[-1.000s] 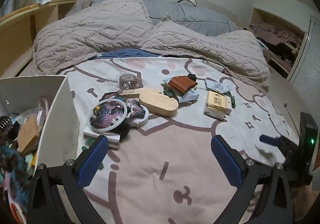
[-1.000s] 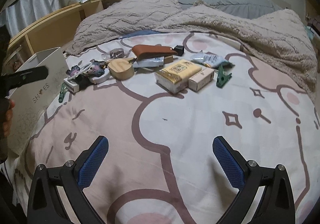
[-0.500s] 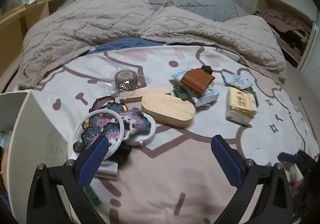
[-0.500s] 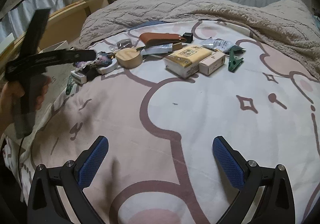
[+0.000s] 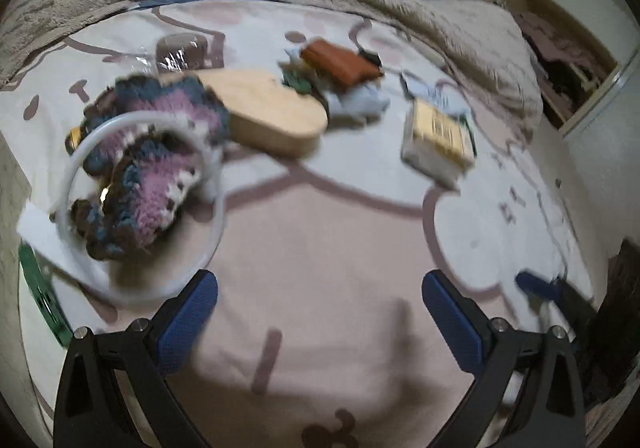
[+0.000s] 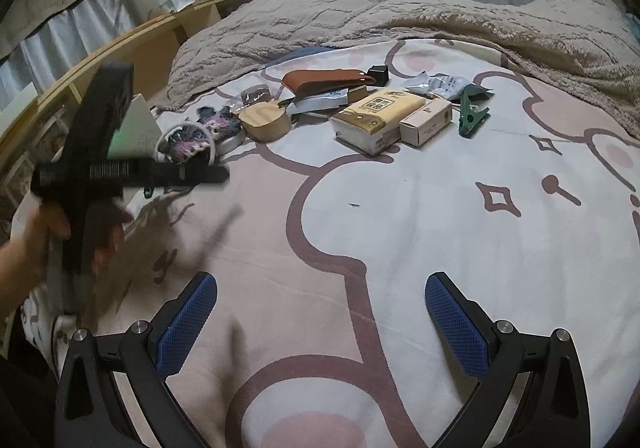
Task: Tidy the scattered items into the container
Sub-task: 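Grasp the white plastic ring with the left gripper and lift it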
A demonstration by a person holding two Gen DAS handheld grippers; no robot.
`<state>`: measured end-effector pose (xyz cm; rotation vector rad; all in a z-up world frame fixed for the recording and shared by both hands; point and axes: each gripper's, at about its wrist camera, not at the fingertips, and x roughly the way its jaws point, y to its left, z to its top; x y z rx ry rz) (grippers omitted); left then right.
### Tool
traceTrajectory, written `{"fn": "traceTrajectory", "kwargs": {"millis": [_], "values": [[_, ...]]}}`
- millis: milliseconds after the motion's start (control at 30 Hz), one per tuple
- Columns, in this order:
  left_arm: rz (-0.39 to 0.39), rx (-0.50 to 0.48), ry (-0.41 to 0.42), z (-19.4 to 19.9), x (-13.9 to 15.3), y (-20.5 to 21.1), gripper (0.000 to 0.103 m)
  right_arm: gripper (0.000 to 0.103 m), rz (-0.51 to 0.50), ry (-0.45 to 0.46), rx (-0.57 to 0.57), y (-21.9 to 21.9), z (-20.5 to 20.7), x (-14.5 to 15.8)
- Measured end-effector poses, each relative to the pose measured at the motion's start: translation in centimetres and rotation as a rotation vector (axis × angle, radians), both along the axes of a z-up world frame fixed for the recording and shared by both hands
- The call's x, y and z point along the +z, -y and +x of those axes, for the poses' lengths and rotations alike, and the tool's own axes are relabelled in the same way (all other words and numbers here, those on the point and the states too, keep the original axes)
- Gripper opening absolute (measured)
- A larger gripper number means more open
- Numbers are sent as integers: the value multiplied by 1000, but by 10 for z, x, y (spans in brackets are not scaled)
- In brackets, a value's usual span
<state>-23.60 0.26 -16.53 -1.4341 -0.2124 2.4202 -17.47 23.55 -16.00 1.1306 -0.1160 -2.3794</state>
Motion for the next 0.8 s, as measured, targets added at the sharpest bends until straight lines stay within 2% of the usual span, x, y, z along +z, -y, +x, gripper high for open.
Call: {"fn": "traceTrajectory", "kwargs": {"millis": [67, 267, 433, 633, 733, 800], "values": [[-13, -25, -9, 6, 1, -2, 103, 103, -6, 4, -7, -1, 0, 0], [20, -37, -31, 16, 10, 3, 103, 103, -8, 11, -12, -2, -1, -2], [-60, -28, -112, 5, 23, 2, 103, 103, 6, 11, -11, 0, -2, -4], [-118, 16, -67, -15, 10, 8, 103, 103, 11, 14, -11, 0, -2, -5], [-85, 42, -14, -15, -4, 16, 103, 103, 8, 17, -11, -1, -3, -6], [-81, 27, -22, -9, -3, 16, 103, 103, 7, 22, -12, -1, -3, -8]]}}
